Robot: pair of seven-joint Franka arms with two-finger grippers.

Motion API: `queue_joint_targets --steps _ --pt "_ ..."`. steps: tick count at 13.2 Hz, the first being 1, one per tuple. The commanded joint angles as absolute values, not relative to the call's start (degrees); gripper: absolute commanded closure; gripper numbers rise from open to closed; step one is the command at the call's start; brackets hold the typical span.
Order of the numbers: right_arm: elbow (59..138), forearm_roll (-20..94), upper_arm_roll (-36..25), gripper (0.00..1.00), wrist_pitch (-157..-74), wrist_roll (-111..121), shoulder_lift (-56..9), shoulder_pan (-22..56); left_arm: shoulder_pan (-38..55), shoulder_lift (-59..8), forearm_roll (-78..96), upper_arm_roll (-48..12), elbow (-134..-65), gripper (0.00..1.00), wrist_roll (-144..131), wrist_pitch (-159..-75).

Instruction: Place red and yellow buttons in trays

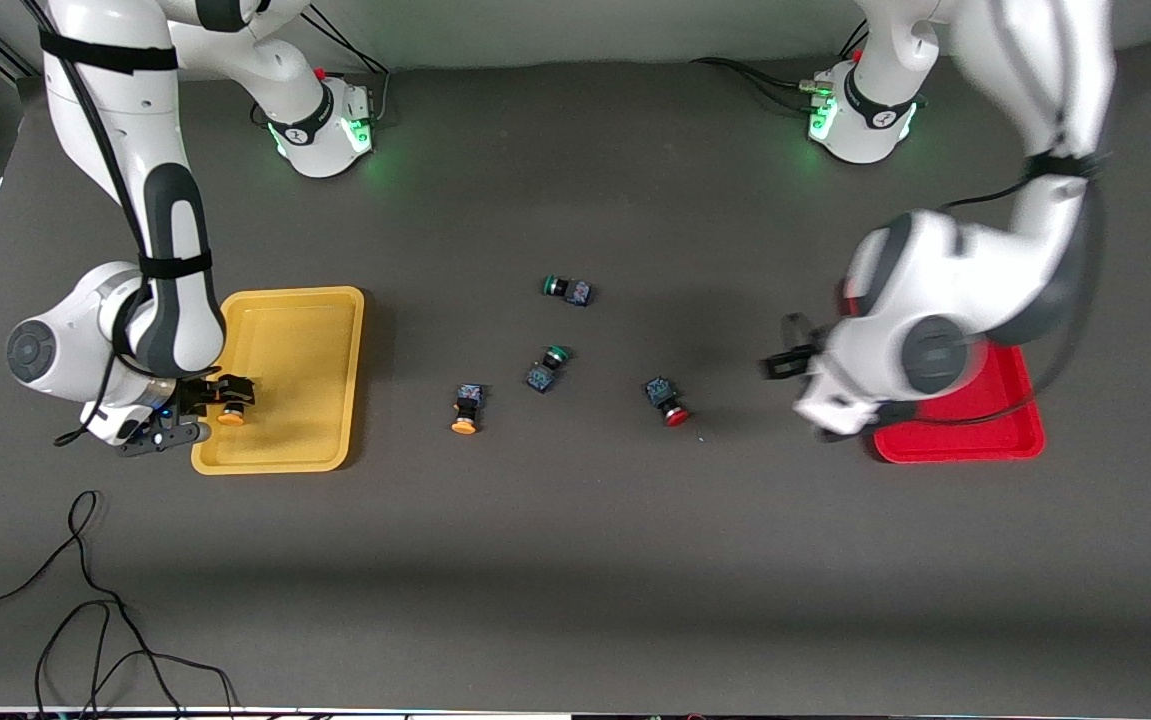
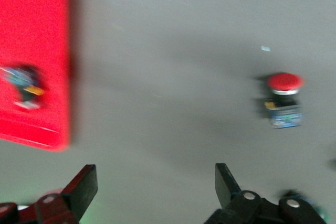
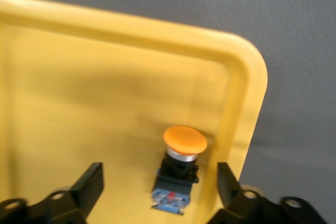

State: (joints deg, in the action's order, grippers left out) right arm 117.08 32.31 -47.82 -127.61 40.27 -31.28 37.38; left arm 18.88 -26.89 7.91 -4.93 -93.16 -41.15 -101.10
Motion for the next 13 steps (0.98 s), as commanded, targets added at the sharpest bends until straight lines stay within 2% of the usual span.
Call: queue_joint_targets --steps 1,3,5,10,12,13 --pt "111.91 25.25 -54.81 0.00 -117.64 30.19 -25.41 44.09 25.47 -36.37 10.72 -3.96 -85.60 0.00 -52.35 -106.13" --pt "107.42 22.59 -59.48 0.00 -110.07 23.94 -23.91 50.42 28.55 -38.92 10.81 -3.96 -87.01 0.00 -56.32 -111.95" --pt "106.26 22.85 -60.03 0.00 -109.16 17.36 -23.91 55.96 30.49 -41.12 10.81 -3.96 -87.19 0.00 -60.19 -116.26" --pt "105.82 28.80 -58.54 0.00 -116.79 -7.71 -27.15 71.08 29.88 -44.12 12.48 -3.96 -87.89 0.00 -60.21 -122.16" --pt "105.73 34.60 -54.17 0.00 -120.65 -12.11 -30.40 71.89 29.80 -45.08 12.31 -3.87 -87.54 0.04 -59.86 -123.04" --pt "105.82 35.24 -51.62 0.00 -124.42 -13.61 -32.32 71.81 29.36 -45.35 11.96 -3.87 -87.45 0.11 -59.33 -123.57"
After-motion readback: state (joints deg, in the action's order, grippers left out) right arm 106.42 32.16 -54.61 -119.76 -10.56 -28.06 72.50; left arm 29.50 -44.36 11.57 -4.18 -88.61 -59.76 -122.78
